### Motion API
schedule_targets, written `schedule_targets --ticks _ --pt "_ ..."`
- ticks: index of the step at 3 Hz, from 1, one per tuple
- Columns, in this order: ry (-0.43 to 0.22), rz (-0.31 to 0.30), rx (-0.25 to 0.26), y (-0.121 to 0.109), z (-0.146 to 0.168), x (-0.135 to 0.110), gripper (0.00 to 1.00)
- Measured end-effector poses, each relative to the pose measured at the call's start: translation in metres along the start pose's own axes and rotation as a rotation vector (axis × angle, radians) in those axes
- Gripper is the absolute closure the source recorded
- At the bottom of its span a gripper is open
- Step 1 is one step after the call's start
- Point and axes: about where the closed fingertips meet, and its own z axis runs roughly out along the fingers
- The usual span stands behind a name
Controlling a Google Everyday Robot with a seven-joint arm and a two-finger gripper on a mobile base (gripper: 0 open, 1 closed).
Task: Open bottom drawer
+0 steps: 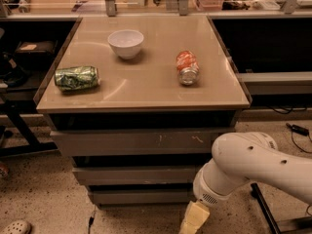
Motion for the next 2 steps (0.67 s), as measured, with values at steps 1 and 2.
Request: schedule_targets --ticks 1,2 --pt "-0.007 0.017 -0.042 0.002 0.041 0.003 0.00" --pt "-0.031 0.073 -0.075 -0.011 0.109 0.011 0.00"
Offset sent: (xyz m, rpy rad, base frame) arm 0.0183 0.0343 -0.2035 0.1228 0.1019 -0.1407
